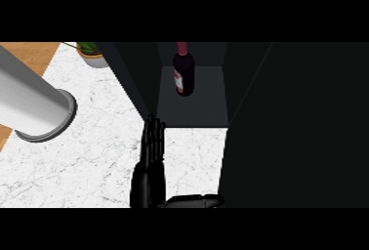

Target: Pick up the wine, place it into the cabinet and close the cabinet

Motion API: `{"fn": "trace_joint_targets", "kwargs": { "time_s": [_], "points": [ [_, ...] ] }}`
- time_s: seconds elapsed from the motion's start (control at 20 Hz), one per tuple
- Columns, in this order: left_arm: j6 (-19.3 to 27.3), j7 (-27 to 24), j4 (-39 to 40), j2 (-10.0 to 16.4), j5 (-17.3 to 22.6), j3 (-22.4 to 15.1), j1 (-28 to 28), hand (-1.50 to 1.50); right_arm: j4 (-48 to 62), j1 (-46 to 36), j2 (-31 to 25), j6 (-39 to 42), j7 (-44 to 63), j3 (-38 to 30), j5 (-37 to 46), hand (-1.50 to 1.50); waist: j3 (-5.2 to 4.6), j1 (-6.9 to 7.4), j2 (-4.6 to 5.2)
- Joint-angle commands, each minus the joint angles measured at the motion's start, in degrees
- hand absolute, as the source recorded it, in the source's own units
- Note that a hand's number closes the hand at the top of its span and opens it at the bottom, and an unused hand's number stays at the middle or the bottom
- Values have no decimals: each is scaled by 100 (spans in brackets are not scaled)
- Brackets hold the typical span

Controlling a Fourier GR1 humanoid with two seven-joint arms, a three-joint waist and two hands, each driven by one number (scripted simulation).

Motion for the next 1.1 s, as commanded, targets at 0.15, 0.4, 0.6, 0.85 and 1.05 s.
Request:
{"fn": "trace_joint_targets", "kwargs": {
  "time_s": [0.15, 0.4, 0.6, 0.85, 1.05],
  "points": [
    [-195, 306, -1117, 705, -153, -5, 542, -150, -445, 191, 15, 162, 386, 85, -730, -150, 1, -10, 2],
    [-669, 297, -1838, 1389, -69, -38, 1121, -150, -702, 777, -53, 543, 459, 296, -952, 150, 3, -31, -8],
    [-1480, -84, -2011, 1875, 130, 163, 1683, -150, -463, 720, -91, 777, 124, 441, -697, 150, -3, -10, 8],
    [-1825, -219, -2260, 2299, 241, 557, 2129, -150, -518, 933, 4, 883, 64, 724, -757, 150, -2, -11, 6],
    [-1708, 72, -2971, 2685, 260, 727, 2311, -150, -439, 864, 163, 645, 855, 1210, -1022, 150, -4, 33, 1]
  ]
}}
